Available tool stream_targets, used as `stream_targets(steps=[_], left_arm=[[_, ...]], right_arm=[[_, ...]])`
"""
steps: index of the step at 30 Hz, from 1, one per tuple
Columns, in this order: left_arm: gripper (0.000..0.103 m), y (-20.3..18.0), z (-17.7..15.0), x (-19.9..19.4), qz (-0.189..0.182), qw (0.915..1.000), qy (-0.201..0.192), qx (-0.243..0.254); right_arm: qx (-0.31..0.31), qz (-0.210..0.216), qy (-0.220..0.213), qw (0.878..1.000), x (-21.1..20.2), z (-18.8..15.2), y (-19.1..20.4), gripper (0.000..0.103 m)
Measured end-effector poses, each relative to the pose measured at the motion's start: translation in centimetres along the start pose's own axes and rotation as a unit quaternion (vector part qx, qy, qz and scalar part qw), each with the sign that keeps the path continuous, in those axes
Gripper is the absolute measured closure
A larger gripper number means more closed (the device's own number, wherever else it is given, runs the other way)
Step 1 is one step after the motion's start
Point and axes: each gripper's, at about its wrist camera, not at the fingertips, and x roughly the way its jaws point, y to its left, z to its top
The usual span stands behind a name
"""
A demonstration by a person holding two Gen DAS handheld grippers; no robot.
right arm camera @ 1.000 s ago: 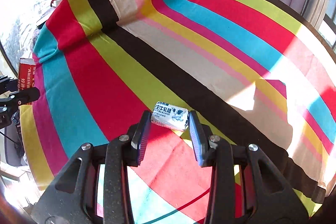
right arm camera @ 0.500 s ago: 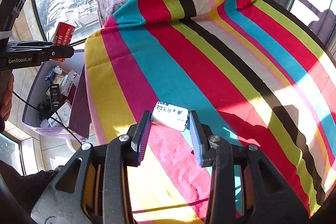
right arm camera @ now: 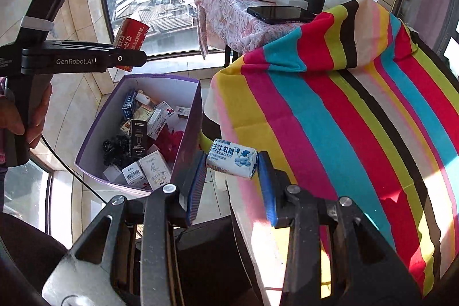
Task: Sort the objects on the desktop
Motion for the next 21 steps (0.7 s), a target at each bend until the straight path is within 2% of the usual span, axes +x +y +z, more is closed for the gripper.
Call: stream_targets(steps=[5, 10, 21], left_arm=[[0.061, 3.5, 1.4, -0.3, 0.033, 0.9993, -0.014, -0.007], [0.061, 6.7, 2.3, 0.4, 0.047, 0.9985, -0.02, -0.02], [0.06, 12.1, 3.7, 5.0, 0.069, 0.9968, 0.004, -0.04]], right_arm=[[-0.042, 0.034, -0.007, 0.998, 1.9, 2.3, 4.1, 0.064], [-0.068, 0.063, -0.007, 0.996, 4.3, 4.3, 7.0, 0.063], [-0.13, 0.113, 0.029, 0.985, 11.4, 7.3, 12.7, 0.063]])
